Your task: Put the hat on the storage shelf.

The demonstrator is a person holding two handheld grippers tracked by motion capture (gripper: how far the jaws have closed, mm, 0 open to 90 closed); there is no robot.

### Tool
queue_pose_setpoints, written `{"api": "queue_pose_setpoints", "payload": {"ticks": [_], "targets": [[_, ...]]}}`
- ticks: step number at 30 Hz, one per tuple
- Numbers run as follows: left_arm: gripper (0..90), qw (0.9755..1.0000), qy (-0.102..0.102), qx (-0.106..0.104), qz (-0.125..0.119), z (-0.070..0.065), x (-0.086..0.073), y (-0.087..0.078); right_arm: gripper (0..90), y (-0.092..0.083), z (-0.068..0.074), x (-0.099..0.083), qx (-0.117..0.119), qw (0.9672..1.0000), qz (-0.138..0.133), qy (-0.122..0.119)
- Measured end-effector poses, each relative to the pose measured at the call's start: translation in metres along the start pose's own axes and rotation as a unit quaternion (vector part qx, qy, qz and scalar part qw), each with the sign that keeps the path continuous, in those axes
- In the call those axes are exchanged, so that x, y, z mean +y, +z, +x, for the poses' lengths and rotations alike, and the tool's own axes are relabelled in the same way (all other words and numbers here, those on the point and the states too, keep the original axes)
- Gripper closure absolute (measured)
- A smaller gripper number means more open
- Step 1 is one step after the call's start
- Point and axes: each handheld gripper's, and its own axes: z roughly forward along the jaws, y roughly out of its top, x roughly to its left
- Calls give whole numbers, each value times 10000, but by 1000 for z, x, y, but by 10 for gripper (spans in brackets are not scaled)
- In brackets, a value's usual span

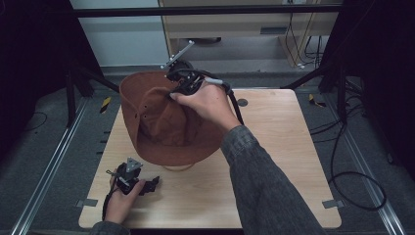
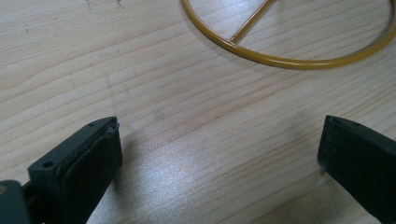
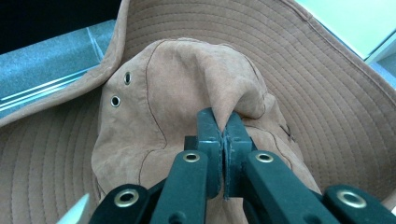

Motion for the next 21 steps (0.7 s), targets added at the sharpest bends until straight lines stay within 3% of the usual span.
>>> {"api": "queue_pose_setpoints", "payload": {"ticks": [21], "targets": [[0, 10000, 0, 0, 0, 0, 0, 0, 881, 17, 1, -3, 117, 9999, 104, 40]]}}
